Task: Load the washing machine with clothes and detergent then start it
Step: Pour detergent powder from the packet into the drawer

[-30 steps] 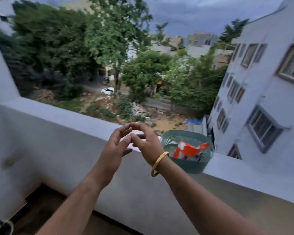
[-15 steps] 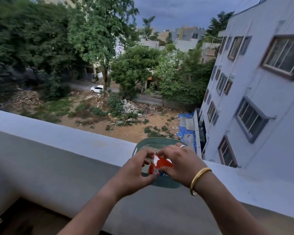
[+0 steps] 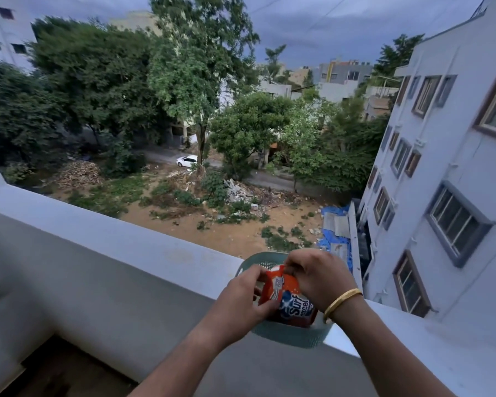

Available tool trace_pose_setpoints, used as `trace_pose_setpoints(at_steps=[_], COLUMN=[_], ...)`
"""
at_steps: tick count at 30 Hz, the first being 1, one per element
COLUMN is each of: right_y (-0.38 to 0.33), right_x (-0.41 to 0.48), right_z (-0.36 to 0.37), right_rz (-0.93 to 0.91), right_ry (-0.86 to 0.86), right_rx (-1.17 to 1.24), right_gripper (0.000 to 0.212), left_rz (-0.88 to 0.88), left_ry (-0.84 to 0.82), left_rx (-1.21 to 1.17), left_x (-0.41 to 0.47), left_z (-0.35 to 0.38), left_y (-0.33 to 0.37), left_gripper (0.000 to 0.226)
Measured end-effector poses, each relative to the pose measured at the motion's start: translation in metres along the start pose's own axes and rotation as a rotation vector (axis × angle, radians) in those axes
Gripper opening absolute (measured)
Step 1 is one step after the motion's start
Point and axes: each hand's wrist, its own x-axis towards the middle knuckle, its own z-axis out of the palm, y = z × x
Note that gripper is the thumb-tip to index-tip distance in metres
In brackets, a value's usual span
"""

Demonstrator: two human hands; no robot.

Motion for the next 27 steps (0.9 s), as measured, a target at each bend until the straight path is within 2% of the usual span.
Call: trace_pose_setpoints(at_steps=[6, 12, 18, 27], right_y=[-0.004, -0.025, -0.071, -0.165], right_x=[0.021, 0.046, 0.078, 0.094], right_z=[-0.023, -0.050, -0.074, -0.087], right_rz=[-0.054, -0.136, -0.233, -0.425], right_ry=[0.083, 0.207, 0.291, 0.345], right_rx=[0.069, 0.083, 0.140, 0.232], right_gripper=[0.007, 0.011, 0.010, 0.010], left_rz=[-0.021, 0.020, 0.048, 0.055], left_ry=[0.100, 0.197, 0.306, 0.462], left_rx=[-0.079, -0.196, -0.233, -0.307], left_x=[0.005, 0.011, 0.008, -0.053], left_z=[-0.001, -0.025, -0.078, -0.145], left_y=[0.008, 0.027, 0.039, 0.037], left_gripper=[0.057, 0.052, 0.047, 0.057])
